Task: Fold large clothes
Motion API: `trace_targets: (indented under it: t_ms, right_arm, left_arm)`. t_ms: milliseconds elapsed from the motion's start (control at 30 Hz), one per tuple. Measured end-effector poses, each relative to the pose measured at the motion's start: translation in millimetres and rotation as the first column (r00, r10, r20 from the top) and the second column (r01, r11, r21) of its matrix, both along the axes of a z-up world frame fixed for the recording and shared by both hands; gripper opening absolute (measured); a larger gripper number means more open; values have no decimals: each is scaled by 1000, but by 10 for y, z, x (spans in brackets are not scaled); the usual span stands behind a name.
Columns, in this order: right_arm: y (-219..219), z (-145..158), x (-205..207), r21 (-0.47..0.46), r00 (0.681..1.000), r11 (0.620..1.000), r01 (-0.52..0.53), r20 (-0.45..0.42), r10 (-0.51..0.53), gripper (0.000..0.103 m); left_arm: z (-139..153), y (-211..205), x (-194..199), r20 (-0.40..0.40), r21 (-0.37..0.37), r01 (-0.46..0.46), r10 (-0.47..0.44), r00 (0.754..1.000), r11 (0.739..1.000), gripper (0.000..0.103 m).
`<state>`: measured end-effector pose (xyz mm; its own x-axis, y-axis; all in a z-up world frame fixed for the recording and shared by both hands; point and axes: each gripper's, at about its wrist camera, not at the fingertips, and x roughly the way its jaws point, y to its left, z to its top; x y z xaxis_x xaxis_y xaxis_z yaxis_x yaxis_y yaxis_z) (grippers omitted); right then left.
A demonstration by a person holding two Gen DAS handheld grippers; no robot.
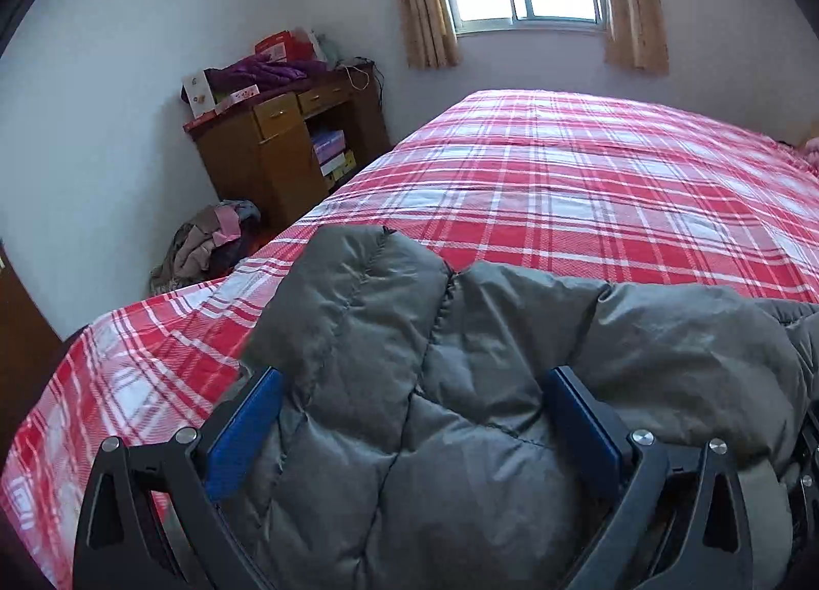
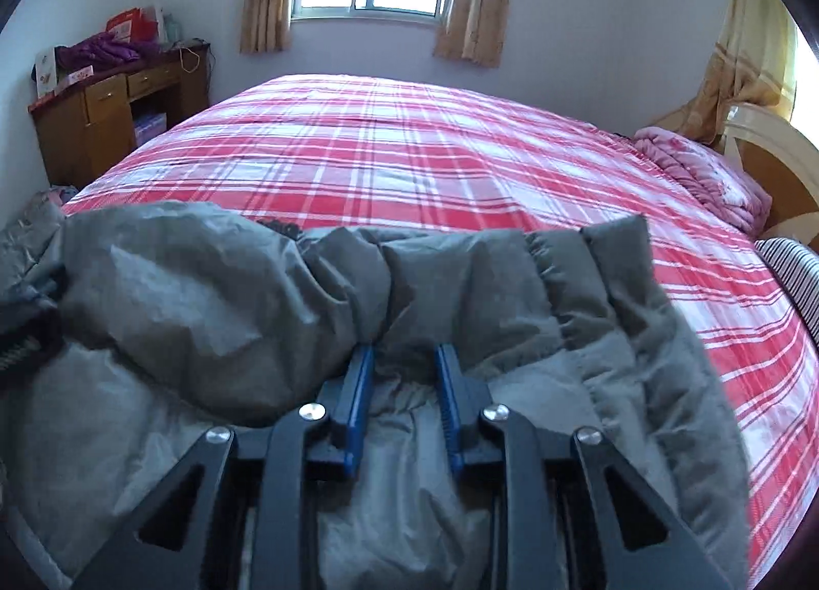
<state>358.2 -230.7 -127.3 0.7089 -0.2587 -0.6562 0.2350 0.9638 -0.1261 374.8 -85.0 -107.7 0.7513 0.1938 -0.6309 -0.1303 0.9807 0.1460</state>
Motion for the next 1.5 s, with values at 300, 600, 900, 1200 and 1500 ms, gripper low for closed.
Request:
trace_targets:
  t_ms: [300, 600, 900, 1200, 1500]
  right_arm:
    - [-32, -119, 105, 32, 999, 999, -4, -32, 5, 28]
    - [-24, -163, 167, 29, 998, 1000, -2, -67, 4, 28]
    - [5, -192, 209, 5, 995, 1000, -1, -103, 1, 28]
    - [32, -201, 229, -14, 994, 1000, 0, -114, -2, 28]
    - [78, -215, 256, -50, 992, 999, 3, -126, -9, 28]
  left_arm:
    - [-181, -41, 126, -25, -2, -9, 9, 1000, 1000, 102]
    - [-293, -129, 238, -85, 39, 0, 3, 996, 999, 102]
    - [-368, -158, 315, -127, 50, 10, -4, 992, 999, 102]
    - [-374, -146, 320, -131, 44, 12, -6, 991, 999, 102]
    - [-369, -140, 323, -131, 41, 13, -7, 991, 999, 102]
